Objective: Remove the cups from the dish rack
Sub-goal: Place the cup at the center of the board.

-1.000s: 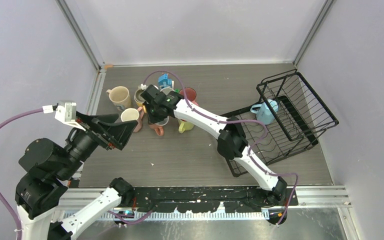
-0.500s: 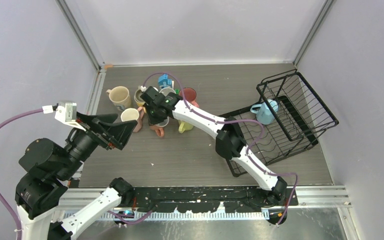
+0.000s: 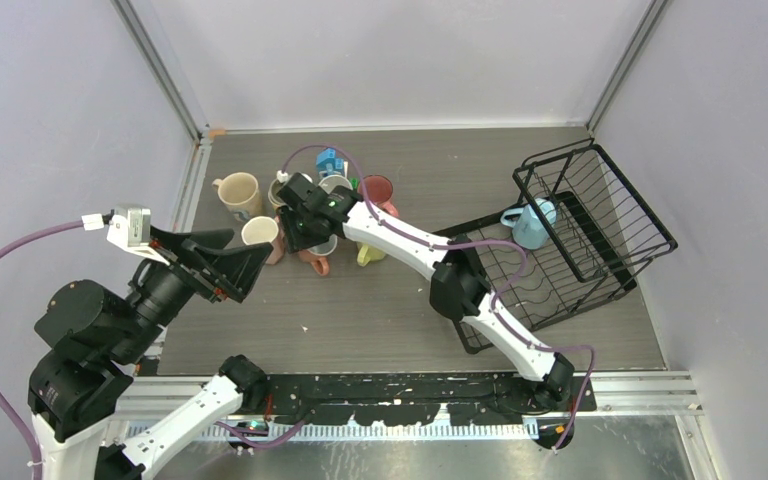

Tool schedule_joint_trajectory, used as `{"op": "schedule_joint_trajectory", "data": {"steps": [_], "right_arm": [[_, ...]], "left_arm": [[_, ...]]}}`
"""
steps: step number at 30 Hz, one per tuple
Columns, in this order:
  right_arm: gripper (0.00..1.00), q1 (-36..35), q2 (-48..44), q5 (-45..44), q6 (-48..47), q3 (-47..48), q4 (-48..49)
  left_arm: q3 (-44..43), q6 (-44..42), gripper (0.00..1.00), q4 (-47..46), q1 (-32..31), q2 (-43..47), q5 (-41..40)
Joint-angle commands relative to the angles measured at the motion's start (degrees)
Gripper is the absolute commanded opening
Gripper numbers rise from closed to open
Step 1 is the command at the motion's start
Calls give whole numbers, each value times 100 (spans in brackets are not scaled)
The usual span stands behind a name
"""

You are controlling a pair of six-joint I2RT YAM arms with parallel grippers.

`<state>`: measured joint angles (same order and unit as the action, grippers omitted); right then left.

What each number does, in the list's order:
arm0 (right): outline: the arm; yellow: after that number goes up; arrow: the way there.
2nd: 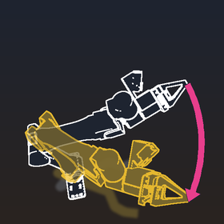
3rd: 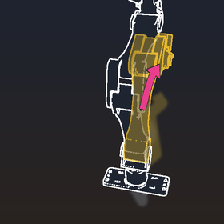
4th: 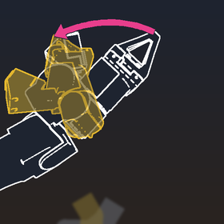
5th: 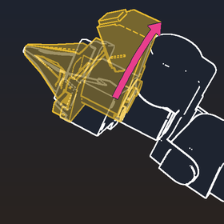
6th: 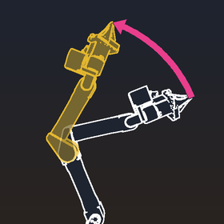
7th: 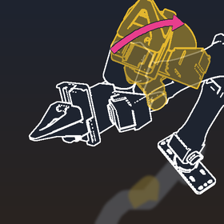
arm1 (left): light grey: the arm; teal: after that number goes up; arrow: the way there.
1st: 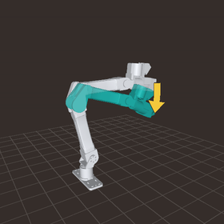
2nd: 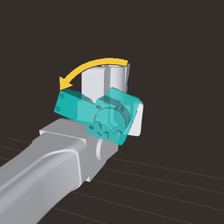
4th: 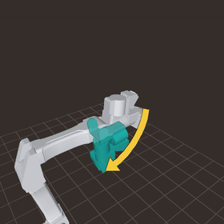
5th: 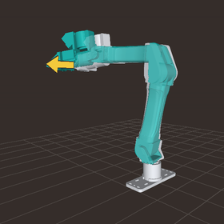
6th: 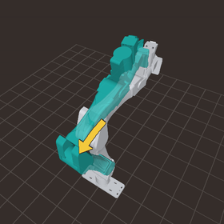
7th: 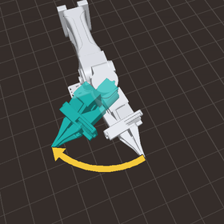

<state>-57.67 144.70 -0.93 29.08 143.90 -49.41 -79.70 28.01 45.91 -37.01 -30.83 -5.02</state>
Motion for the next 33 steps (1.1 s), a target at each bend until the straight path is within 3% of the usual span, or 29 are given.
{"op": "schedule_joint_trajectory", "data": {"steps": [1, 9, 33], "right_arm": [[52, -63, -126, 14, 83, 314, 168], [58, -85, -87, 14, 181, 410, 239], [62, -75, 98, -129, 192, 461, 705]], "left_arm": [[-81, -78, 100, -34, -16, 50, -87], [-82, -68, 100, -29, -51, 59, -79], [-55, -55, 100, -3, -54, 77, -61]]}}
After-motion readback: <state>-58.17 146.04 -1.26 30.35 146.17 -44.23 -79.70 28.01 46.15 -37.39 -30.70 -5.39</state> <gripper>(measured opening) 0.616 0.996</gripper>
